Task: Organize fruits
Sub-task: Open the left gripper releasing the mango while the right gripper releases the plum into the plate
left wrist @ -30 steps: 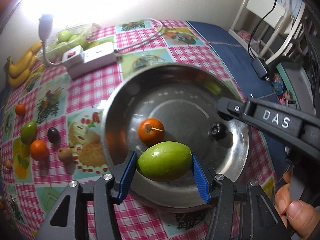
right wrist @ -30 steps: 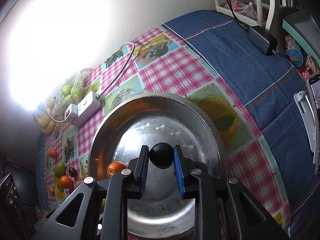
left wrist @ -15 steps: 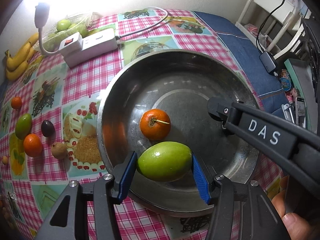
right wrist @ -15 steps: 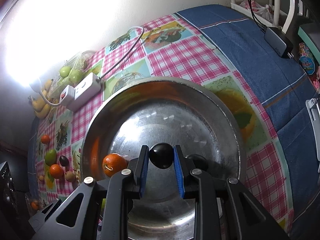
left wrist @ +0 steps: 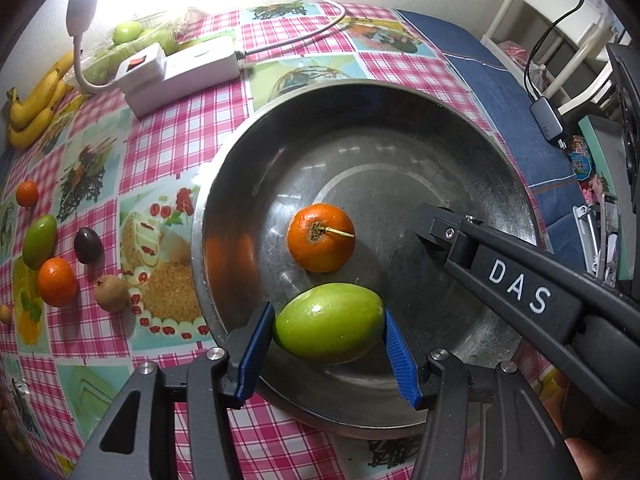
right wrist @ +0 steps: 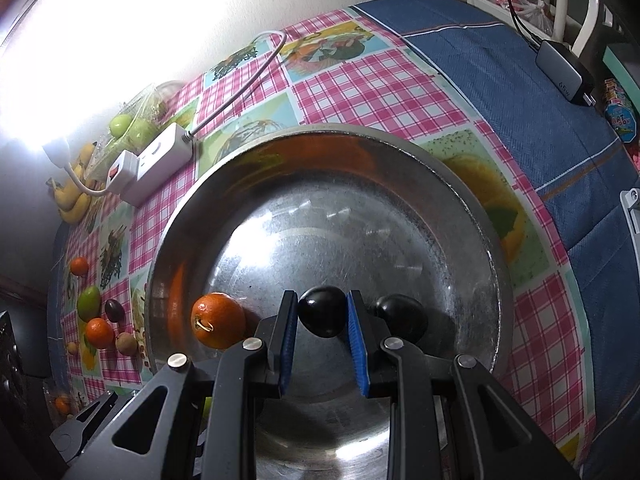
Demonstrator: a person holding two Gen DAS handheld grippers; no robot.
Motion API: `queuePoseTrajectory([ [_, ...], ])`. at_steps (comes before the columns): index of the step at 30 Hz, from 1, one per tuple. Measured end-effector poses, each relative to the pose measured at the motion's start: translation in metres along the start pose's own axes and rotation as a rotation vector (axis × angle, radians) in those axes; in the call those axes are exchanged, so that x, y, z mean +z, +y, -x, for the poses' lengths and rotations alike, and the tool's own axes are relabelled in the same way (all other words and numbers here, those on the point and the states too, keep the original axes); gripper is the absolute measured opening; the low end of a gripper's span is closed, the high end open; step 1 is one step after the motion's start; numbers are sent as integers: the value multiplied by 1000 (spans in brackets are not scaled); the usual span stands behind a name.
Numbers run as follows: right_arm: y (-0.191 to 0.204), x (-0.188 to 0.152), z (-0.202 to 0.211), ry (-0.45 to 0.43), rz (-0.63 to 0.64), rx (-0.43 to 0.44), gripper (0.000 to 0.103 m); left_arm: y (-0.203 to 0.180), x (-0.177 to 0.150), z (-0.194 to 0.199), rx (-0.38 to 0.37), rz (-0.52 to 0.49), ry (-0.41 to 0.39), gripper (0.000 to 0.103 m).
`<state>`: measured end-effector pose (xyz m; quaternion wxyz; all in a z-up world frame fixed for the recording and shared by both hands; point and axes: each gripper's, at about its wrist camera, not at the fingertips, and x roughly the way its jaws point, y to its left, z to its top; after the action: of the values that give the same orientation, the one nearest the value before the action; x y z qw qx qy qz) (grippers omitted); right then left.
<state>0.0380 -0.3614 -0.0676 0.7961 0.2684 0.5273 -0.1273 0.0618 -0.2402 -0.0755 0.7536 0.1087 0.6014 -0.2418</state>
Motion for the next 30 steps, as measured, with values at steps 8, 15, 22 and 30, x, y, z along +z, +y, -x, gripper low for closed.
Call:
queuePoseTrajectory([
  [8,2,1,-3,4,-2,-10,27,-3,0,-2,2,-5,3,58],
  [15,3,1,-3,5,0,-27,27,-4,0,-3,-1,-5,4,59],
  [22,3,2,2,-4,0,-38,27,-3,2,3,-19,-10,-8,62],
  [30,7,6,17,-48,10,-50,44,3,4,17,-40,5,-28,64],
])
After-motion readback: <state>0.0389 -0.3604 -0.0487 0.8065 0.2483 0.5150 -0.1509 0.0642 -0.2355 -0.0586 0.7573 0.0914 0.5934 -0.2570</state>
